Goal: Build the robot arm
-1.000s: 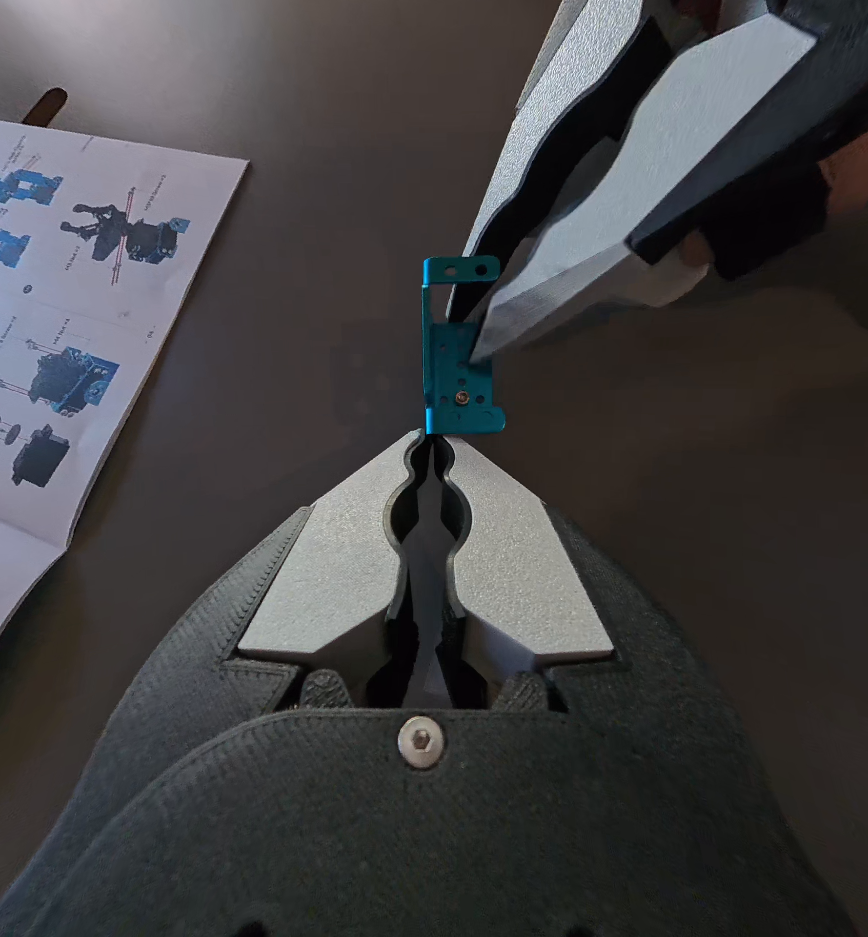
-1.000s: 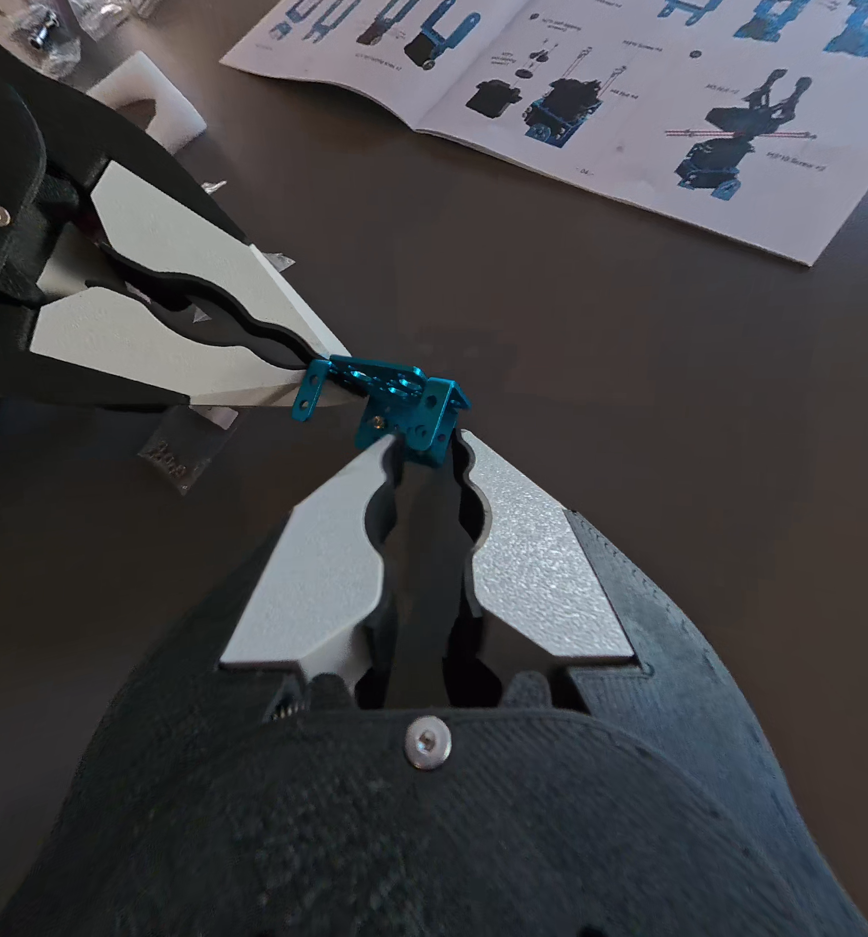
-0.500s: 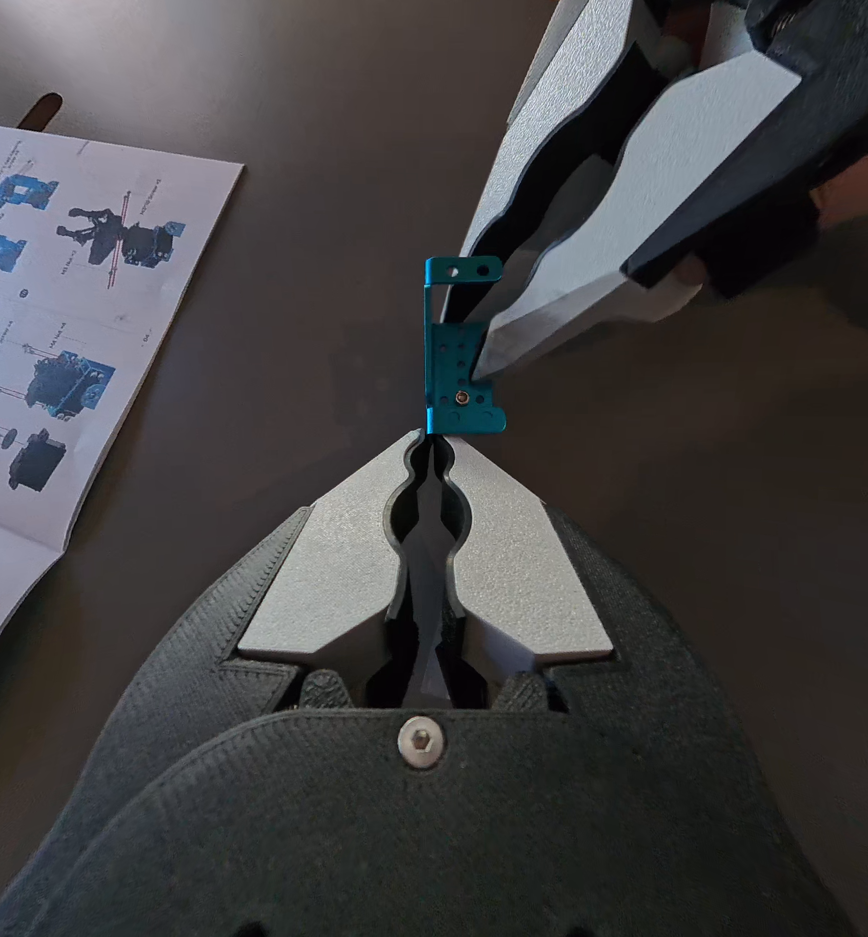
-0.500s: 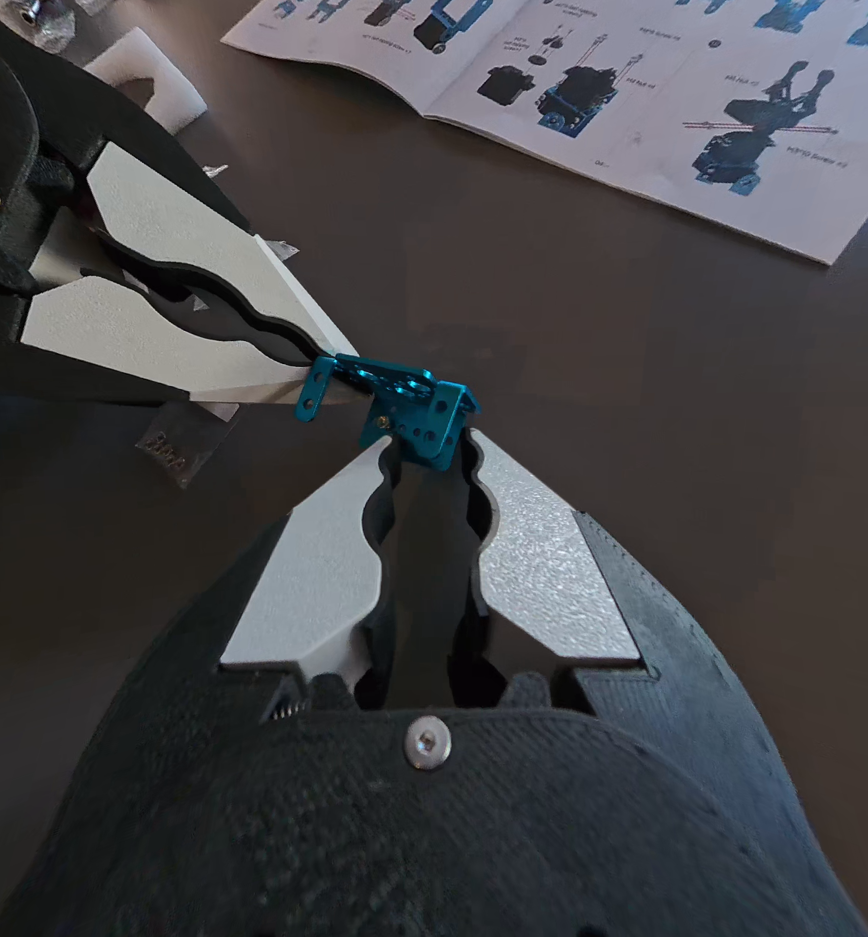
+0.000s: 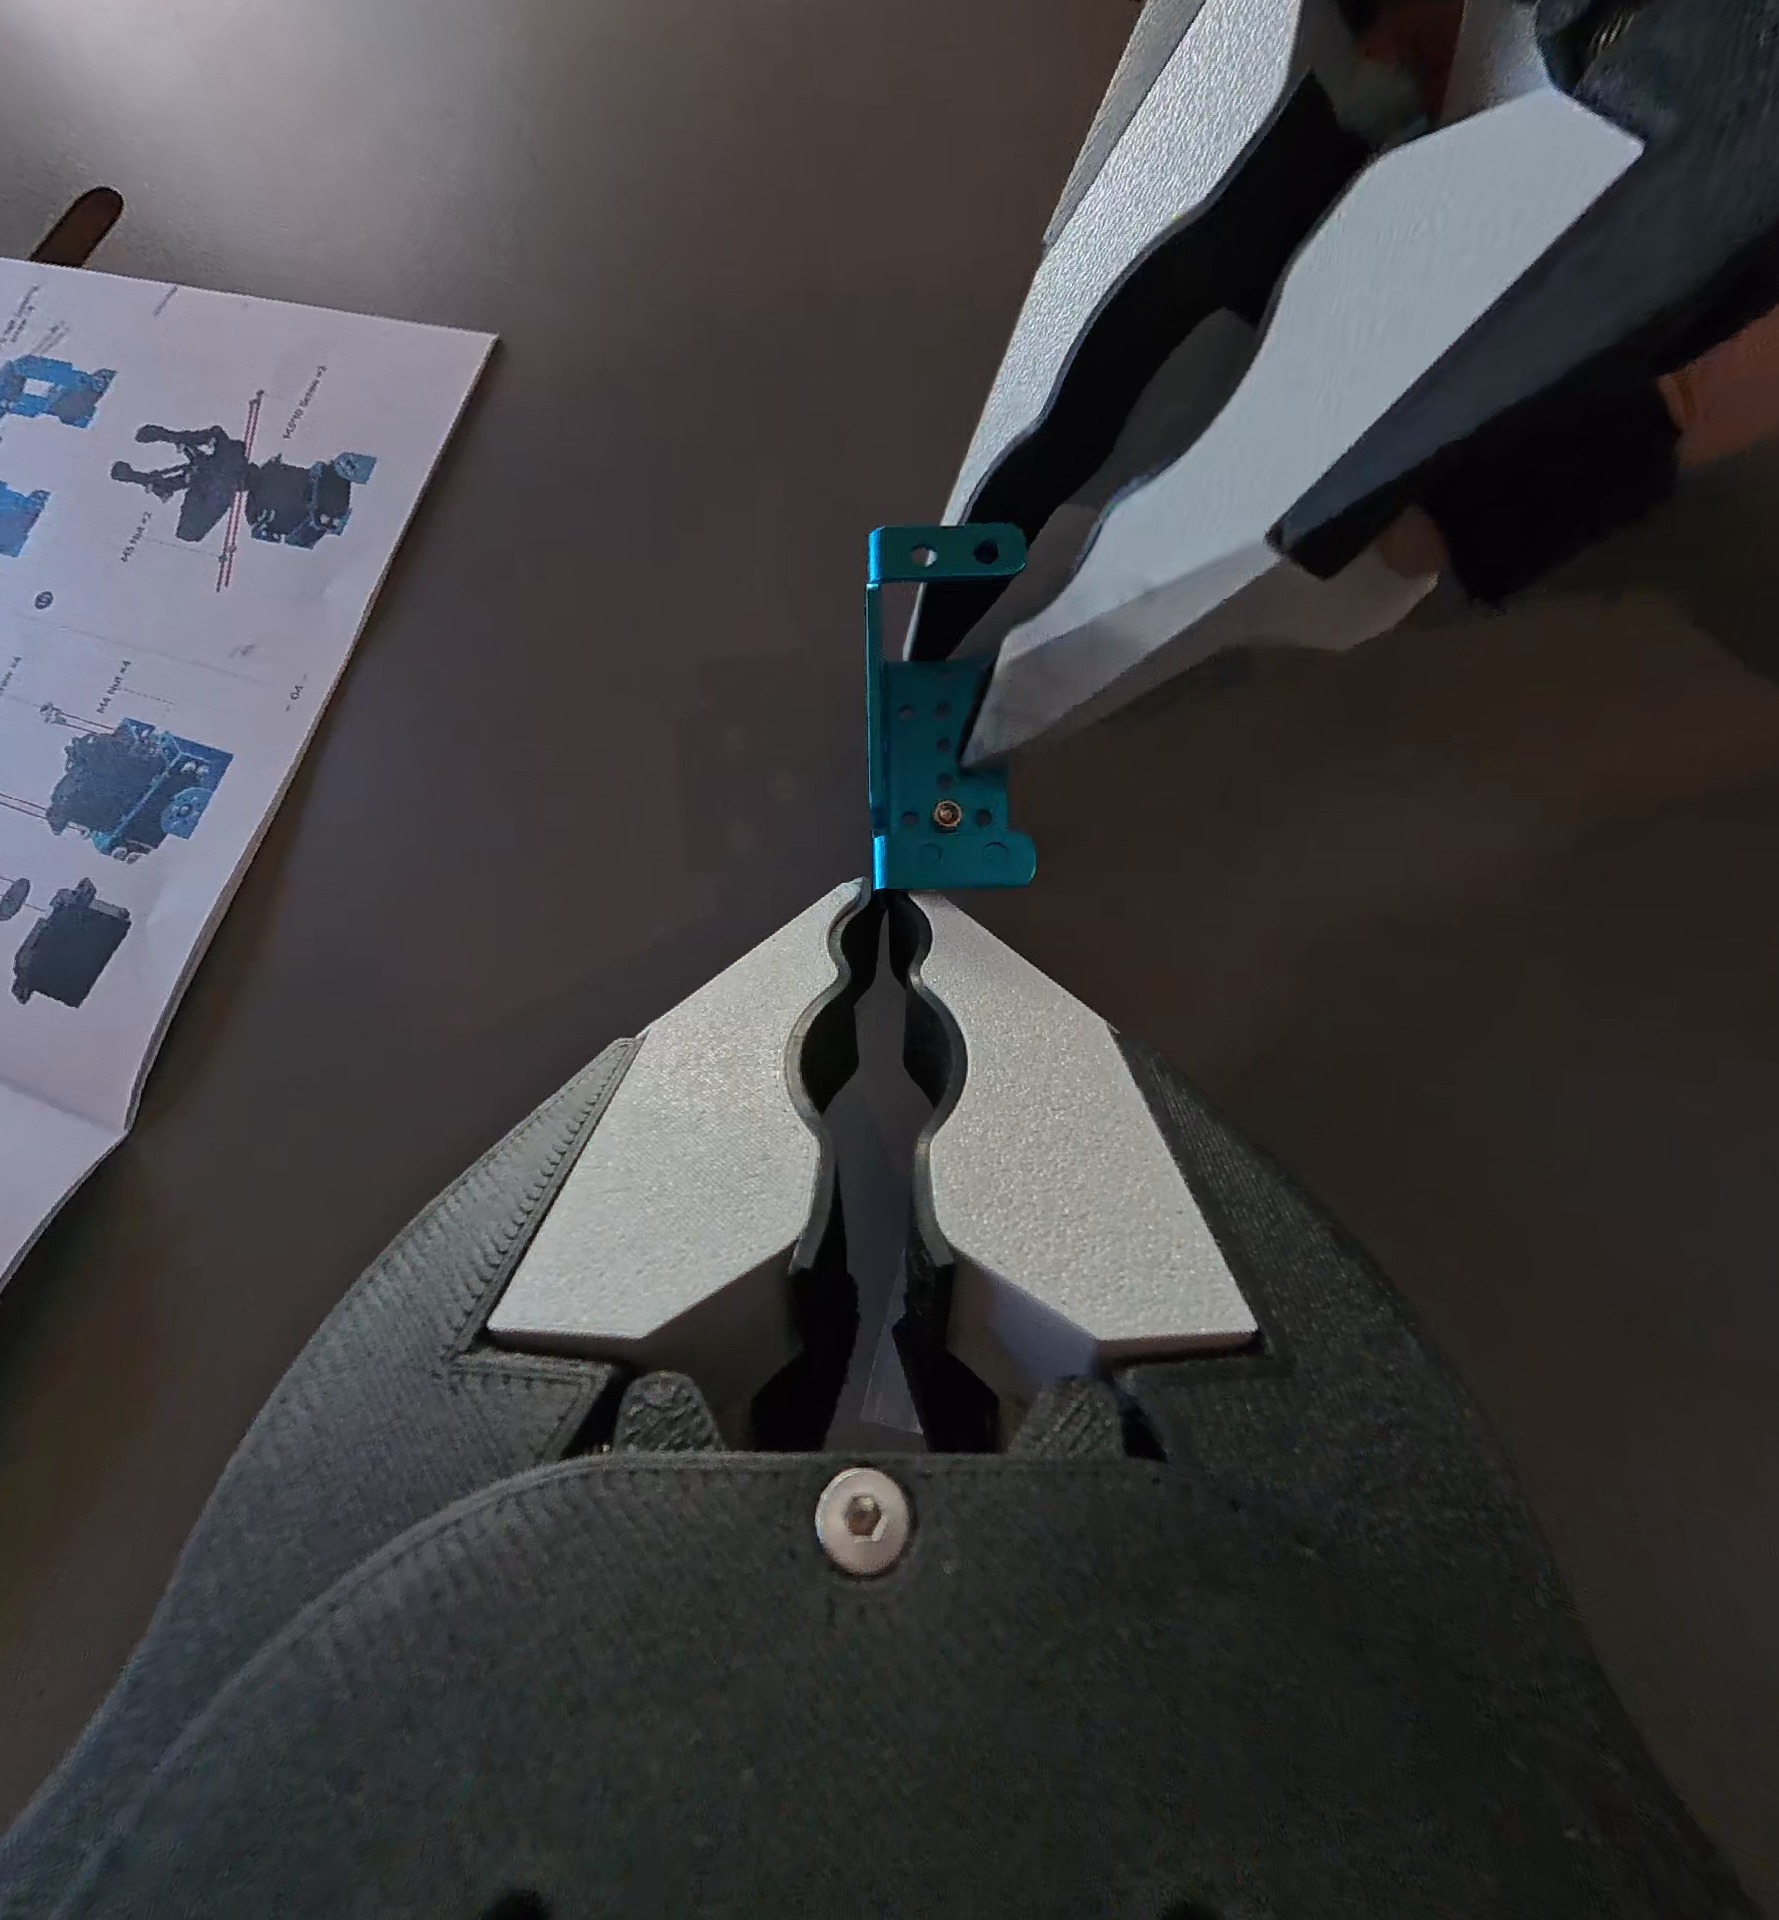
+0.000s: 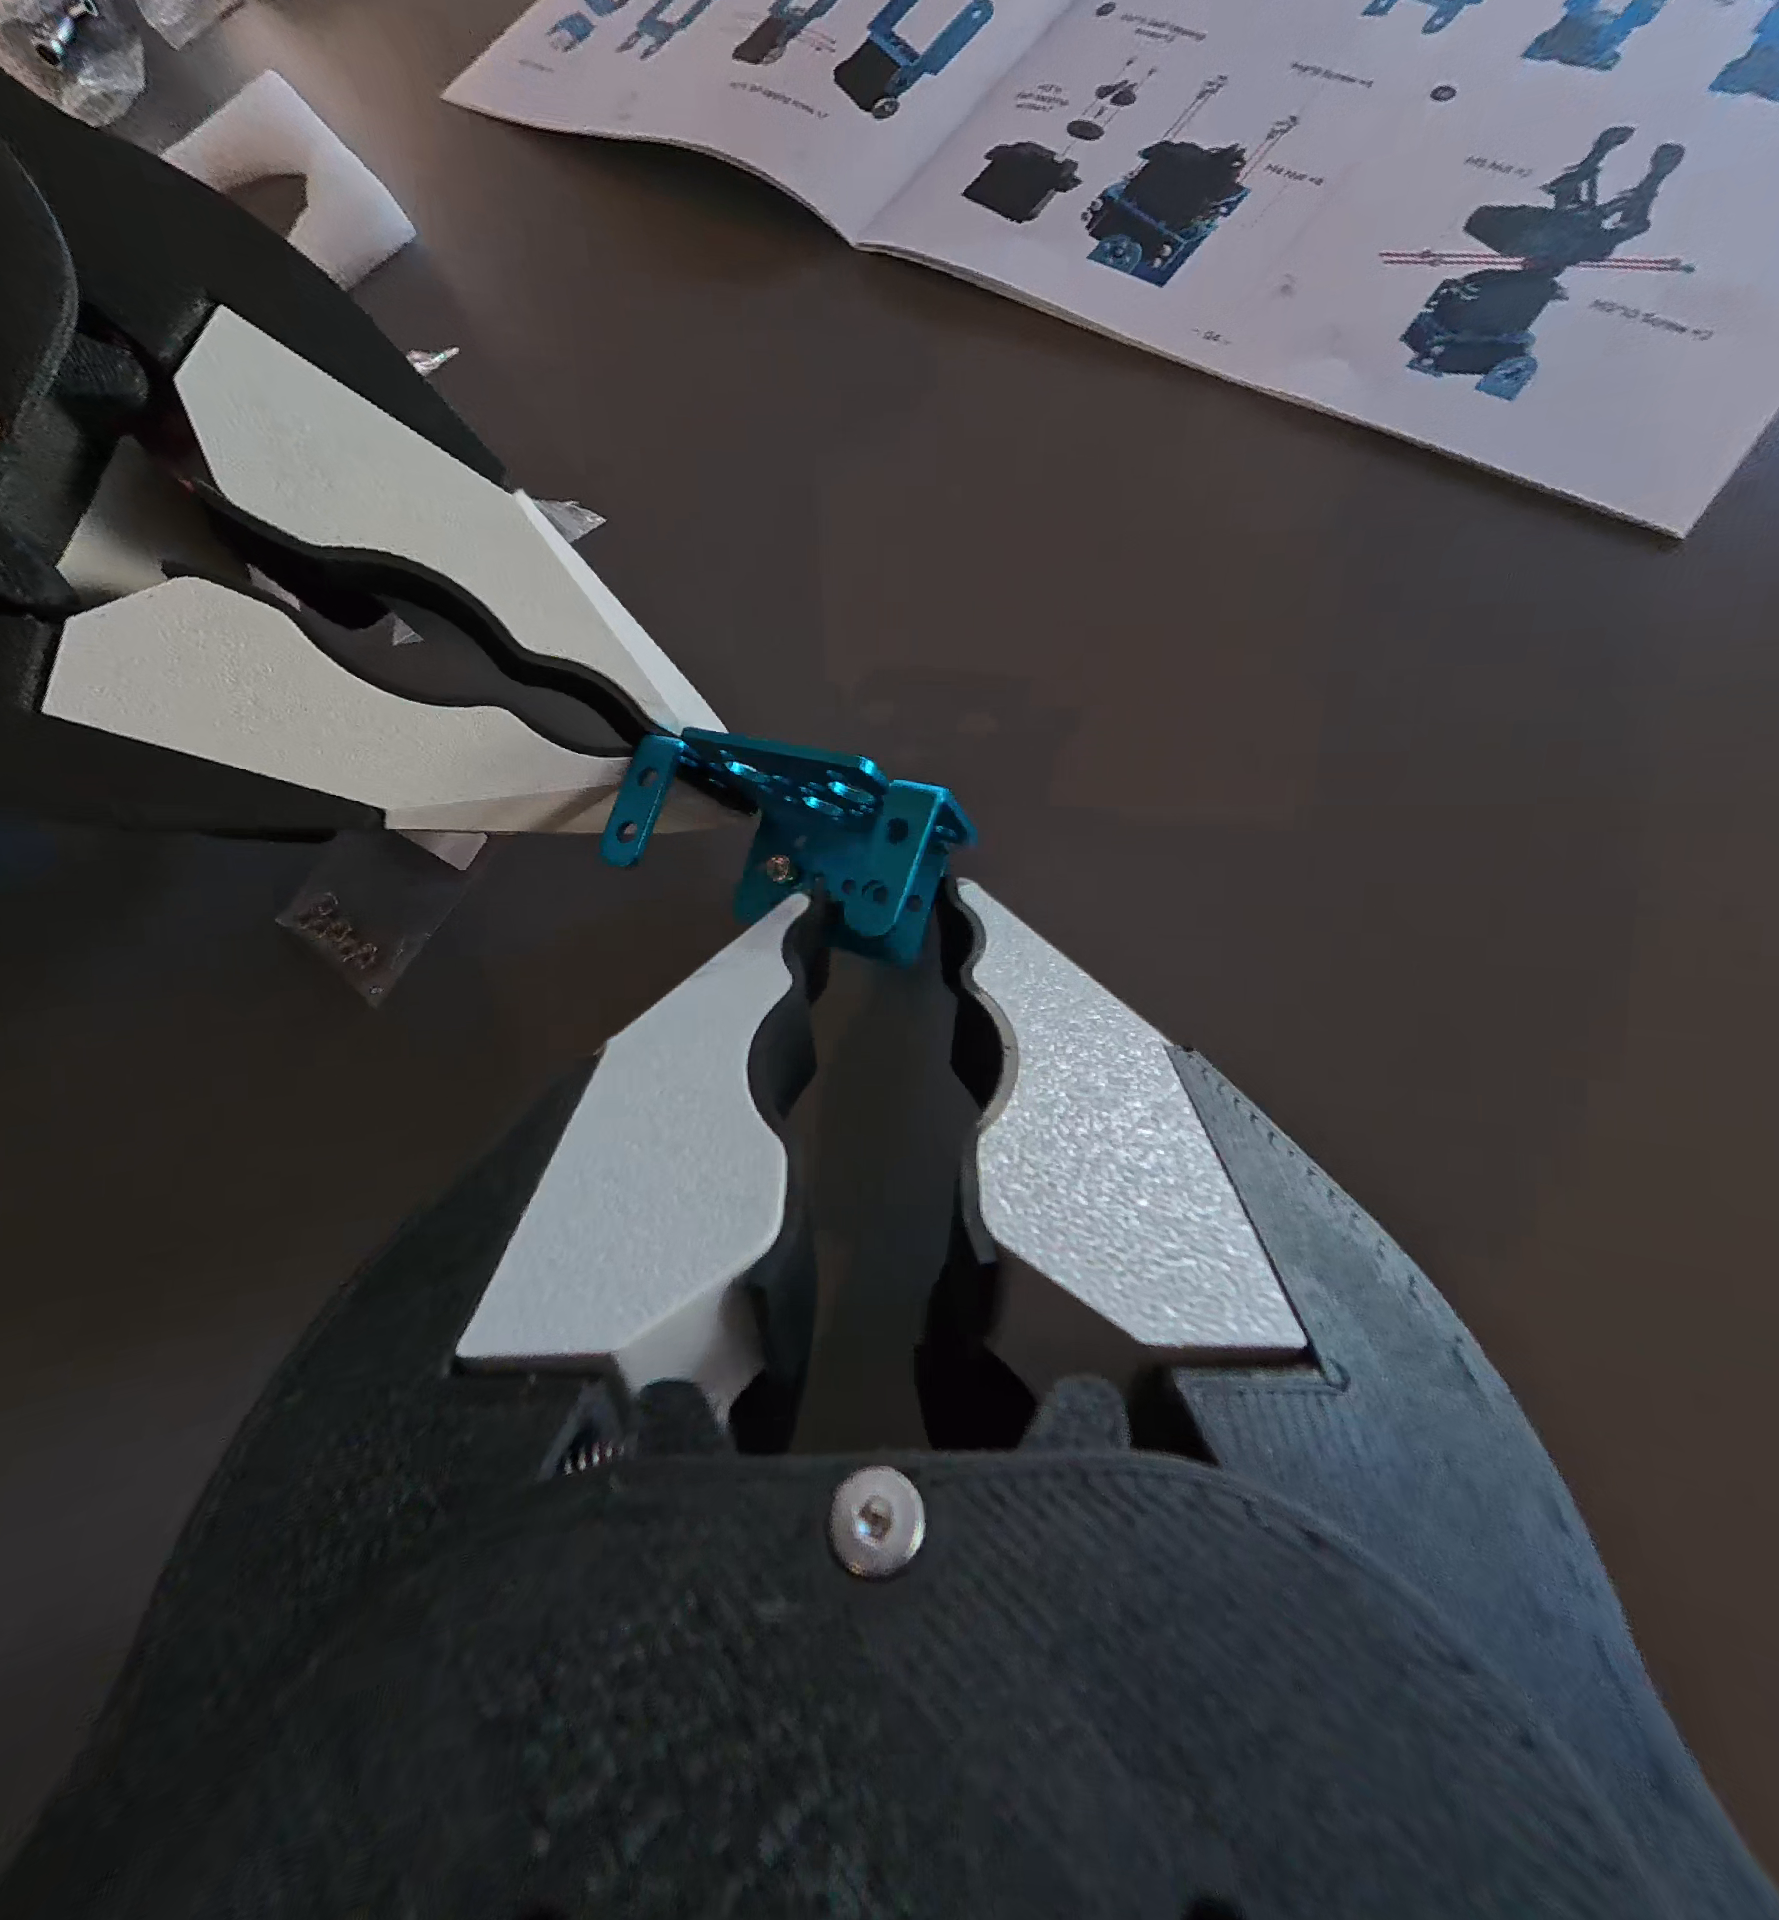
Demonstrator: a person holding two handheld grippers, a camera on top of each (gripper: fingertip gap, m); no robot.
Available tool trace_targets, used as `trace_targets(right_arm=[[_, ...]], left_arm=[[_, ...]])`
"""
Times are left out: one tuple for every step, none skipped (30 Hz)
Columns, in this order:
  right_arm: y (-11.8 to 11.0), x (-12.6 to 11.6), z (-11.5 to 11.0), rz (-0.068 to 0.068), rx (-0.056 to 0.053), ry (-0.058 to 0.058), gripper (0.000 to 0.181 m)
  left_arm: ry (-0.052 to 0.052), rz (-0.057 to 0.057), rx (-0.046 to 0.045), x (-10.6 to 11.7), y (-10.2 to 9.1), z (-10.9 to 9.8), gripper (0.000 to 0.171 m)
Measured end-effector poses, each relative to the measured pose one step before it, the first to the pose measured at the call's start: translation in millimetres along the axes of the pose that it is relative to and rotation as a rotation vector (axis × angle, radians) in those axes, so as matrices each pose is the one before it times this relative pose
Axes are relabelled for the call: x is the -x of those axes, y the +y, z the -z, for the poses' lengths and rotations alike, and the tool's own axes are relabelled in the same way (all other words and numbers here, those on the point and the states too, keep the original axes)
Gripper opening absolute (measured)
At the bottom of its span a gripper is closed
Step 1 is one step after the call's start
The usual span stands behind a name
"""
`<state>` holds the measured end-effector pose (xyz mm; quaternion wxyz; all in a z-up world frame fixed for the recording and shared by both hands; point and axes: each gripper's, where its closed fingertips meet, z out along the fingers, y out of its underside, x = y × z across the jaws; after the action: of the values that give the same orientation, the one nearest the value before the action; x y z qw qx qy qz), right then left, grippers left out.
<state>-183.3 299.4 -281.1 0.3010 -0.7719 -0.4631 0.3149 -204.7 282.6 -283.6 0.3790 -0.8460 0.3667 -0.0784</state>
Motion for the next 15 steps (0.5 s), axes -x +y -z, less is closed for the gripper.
trace_targets(right_arm=[[-0.45,0.12,0.67,0.0034,-0.0033,-0.0007,0.021],[-1.32,1.25,-0.70,0.0061,-0.0064,0.0031,0.027],[-1.55,2.31,-1.72,0.0035,-0.0044,0.0015,0.037],[-1.31,2.65,-2.20,0.0024,0.0001,-0.0005,0.043],[0.12,0.89,-2.62,0.0030,0.0084,0.0092,0.045],[1.61,-1.99,-2.45,0.0103,0.0153,0.0261,0.044],[0.90,-2.23,-1.21,0.0186,0.0083,0.0252,0.040],[-1.53,-0.44,0.79,0.0017,-0.0091,0.0076,0.036],[0.15,-0.03,0.91,-0.0011,0.0008,-0.0056,0.035],[1.18,0.45,1.13,-0.0081,0.0022,-0.0175,0.035],[1.36,1.03,1.45,-0.0190,0.0016,-0.0276,0.033],[1.37,-1.23,2.28,-0.0201,-0.0016,-0.0161,0.027],[0.71,-0.68,2.30,-0.0088,-0.0065,-0.0185,0.023],[0.96,-0.32,1.94,-0.0029,-0.0007,-0.0163,0.021],[0.52,-0.41,0.93,0.0002,-0.0008,-0.0074,0.021]], left_arm=[[-0.0010,-0.0002,0.00122,-0.06,0.10,0.06,0.000],[-0.0015,-0.0007,0.00141,0.17,0.11,-0.11,0.001],[-0.0005,-0.0002,0.00002,0.14,0.03,-0.13,0.001],[0.0009,0.0012,-0.00036,-0.08,-0.04,-0.04,0.001],[0.0009,0.0014,0.00016,0.05,0.05,-0.02,0.001],[0.0003,0.0008,-0.00021,-0.03,0.03,0.03,0.001],[-0.0022,-0.0005,0.00045,0.28,0.11,0.09,0.000],[-0.0035,-0.0037,0.00034,0.46,0.09,-0.01,0.001],[-0.0004,-0.0017,-0.00177,0.00,-0.25,0.19,0.000],[0.0043,0.0010,-0.00095,-0.66,-0.20,0.00,0.001],[0.0009,0.0001,-0.00082,-0.20,-0.17,-0.10,0.000],[0.0009,-0.0039,-0.00051,-0.04,-0.01,0.21,0.000],[0.0063,0.0022,-0.00123,-0.94,-0.09,0.13,0.001],[0.0079,0.0036,-0.00167,-1.36,-0.24,-0.11,0.000],[0.0026,0.0006,0.00030,-0.77,-0.17,-0.26,0.001]])
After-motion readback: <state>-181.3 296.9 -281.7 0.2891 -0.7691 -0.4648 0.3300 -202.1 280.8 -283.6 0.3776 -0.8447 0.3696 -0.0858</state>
